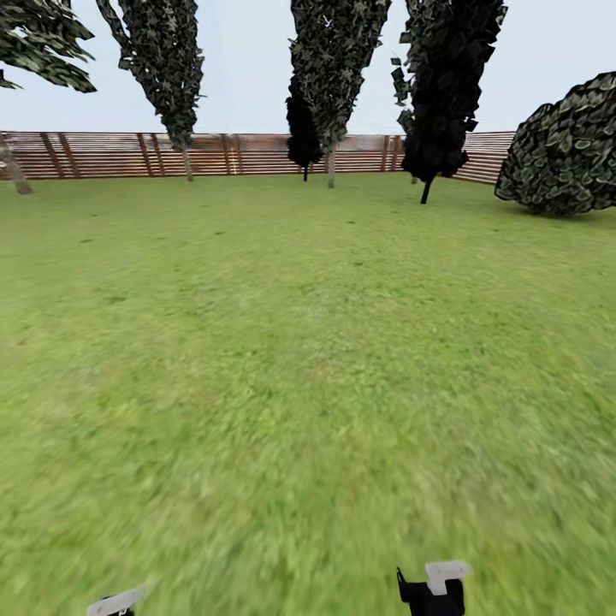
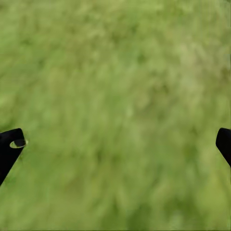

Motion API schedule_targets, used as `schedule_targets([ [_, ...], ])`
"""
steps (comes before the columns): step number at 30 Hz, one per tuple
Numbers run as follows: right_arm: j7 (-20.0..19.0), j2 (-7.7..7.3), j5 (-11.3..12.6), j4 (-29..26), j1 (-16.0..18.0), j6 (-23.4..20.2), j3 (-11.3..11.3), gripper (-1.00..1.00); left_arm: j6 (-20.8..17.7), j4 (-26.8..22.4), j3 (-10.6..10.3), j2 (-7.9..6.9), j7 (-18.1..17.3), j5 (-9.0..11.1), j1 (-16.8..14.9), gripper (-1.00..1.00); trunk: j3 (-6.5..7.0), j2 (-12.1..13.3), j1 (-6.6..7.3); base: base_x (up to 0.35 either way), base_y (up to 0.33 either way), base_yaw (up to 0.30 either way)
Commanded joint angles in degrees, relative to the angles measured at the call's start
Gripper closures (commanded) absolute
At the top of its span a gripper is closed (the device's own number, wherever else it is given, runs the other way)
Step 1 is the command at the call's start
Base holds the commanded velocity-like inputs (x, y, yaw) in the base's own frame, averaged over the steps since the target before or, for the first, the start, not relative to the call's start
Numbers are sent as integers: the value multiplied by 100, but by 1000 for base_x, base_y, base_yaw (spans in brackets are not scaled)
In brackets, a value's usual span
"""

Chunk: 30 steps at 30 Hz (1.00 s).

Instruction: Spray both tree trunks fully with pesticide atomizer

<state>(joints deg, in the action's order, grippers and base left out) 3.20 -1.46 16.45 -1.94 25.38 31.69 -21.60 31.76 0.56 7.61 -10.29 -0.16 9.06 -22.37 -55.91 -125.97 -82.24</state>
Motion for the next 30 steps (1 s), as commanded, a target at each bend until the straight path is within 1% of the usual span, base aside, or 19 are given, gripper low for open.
schedule_targets([
  [1, 31, -1, 25, 0, 2, 13, -49, -100, 15, 6, 30, 1, -1, -10, -4, 100, -5, -2, 1, 0, 307, 279],
  [30, 31, 6, 25, 0, 2, 13, -53, -100, 13, 6, 30, 1, -1, -10, -4, 100, -5, -2, 1, 0, 306, 279],
])
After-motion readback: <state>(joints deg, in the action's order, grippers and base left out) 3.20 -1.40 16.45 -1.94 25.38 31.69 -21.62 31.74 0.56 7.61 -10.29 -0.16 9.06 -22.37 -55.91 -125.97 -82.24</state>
